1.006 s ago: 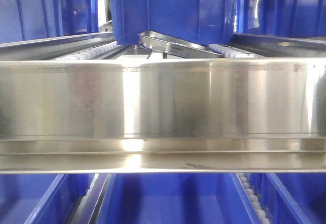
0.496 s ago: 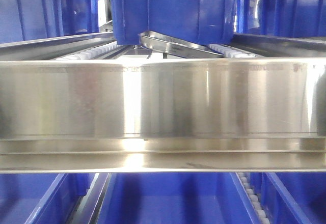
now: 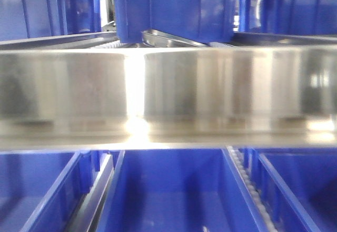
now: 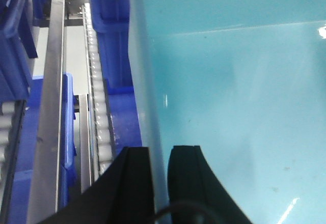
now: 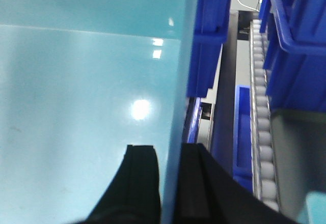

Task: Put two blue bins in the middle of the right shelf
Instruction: 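Pull the held bin back toward the robot, clear of the shelf, then drive the base away from the shelf while holding the bin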

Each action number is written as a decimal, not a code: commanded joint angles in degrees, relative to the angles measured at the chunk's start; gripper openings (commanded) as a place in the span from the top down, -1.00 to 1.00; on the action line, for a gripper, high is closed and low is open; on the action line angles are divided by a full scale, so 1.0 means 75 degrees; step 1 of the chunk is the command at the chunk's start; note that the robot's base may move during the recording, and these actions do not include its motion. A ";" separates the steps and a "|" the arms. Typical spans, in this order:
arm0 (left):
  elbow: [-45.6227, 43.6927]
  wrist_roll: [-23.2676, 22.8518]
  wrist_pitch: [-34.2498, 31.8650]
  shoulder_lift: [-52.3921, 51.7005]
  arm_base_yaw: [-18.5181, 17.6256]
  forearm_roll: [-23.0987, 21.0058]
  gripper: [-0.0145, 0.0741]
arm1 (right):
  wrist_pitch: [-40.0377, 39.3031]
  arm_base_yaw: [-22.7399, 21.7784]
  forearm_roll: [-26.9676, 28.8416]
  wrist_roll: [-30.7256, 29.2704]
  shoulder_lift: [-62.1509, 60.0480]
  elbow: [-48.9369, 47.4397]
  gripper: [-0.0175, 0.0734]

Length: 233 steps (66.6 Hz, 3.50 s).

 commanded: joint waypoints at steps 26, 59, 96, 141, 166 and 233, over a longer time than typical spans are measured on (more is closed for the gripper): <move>-0.0110 0.0094 -0.0401 -0.0142 -0.0035 0.0146 0.92 | -0.0343 0.0024 0.0020 -0.0120 -0.0085 -0.0072 0.95; -0.0110 0.0094 -0.0401 -0.0142 -0.0035 0.0160 0.92 | -0.0343 0.0024 0.0020 -0.0120 -0.0085 -0.0072 0.95; -0.0110 0.0094 -0.0401 -0.0142 -0.0035 0.0160 0.92 | -0.0343 0.0024 0.0020 -0.0120 -0.0085 -0.0072 0.95; -0.0110 0.0094 -0.0401 -0.0142 -0.0035 0.0190 0.92 | -0.0343 0.0024 0.0020 -0.0120 -0.0085 -0.0072 0.95; -0.0110 0.0094 -0.0401 -0.0142 -0.0035 0.0204 0.92 | -0.0343 0.0024 0.0020 -0.0120 -0.0085 -0.0072 0.95; -0.0110 0.0094 -0.0401 -0.0142 -0.0035 0.0204 0.92 | -0.0343 0.0024 0.0020 -0.0120 -0.0085 -0.0072 0.95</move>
